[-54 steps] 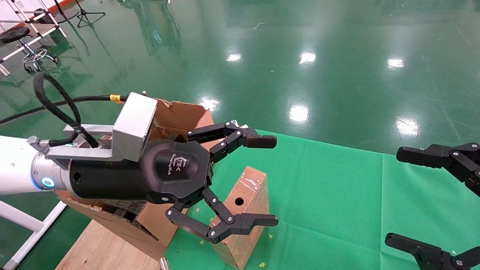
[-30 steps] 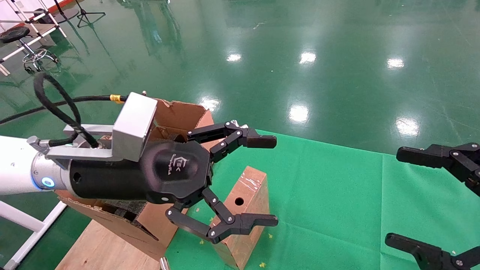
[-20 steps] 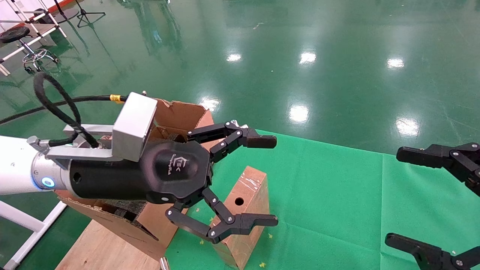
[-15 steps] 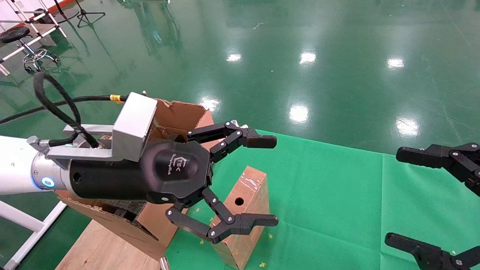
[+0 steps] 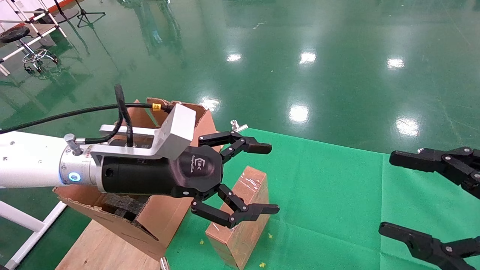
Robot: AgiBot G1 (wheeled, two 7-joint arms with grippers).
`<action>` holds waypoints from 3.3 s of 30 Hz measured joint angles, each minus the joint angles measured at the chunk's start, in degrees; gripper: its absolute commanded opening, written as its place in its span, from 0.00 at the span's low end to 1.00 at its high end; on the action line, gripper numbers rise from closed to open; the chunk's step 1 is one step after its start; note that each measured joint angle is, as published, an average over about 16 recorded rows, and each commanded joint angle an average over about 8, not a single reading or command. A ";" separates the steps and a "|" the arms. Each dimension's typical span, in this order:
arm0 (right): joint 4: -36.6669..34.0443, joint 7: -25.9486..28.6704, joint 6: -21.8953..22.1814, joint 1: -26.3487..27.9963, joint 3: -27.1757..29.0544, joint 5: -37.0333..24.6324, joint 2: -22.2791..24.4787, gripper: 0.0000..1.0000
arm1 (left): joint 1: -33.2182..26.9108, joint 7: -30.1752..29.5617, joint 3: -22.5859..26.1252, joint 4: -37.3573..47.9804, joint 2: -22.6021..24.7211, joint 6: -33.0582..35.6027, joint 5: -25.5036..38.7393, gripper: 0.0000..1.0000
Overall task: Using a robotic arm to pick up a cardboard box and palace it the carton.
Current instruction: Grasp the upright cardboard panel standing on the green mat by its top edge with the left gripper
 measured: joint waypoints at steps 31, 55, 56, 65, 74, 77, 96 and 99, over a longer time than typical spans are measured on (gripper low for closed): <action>-0.02 -0.01 0.01 0.01 -0.02 0.01 0.01 0.00 | -21.33 -34.96 14.94 -1.77 4.89 3.61 30.93 1.00; -0.02 -0.02 0.02 0.01 -0.04 0.03 0.02 0.00 | -26.71 -49.14 26.80 -1.96 11.40 7.86 39.67 1.00; -0.02 -0.02 0.02 0.01 -0.04 0.03 0.02 0.00 | -26.89 -49.39 27.19 -1.96 11.62 7.91 39.73 1.00; -0.02 -0.03 0.03 0.01 -0.04 0.03 0.02 0.76 | -28.54 -49.78 30.13 -2.01 13.01 8.23 40.22 0.76; -0.03 -0.03 0.04 0.00 -0.04 0.04 0.03 1.00 | -28.91 -49.60 30.65 -2.03 13.18 8.32 40.44 0.00; -0.03 -0.03 0.04 0.00 -0.04 0.04 0.03 1.00 | -28.81 -49.68 30.49 -2.03 13.13 8.30 40.35 0.00; -0.03 -0.03 0.04 0.00 -0.04 0.04 0.02 1.00 | -28.62 -49.48 30.07 -1.46 13.03 8.10 40.03 0.00; -0.03 -0.03 0.04 0.00 -0.04 0.04 0.03 1.00 | -28.97 -49.01 29.99 -0.89 12.83 8.10 39.77 0.00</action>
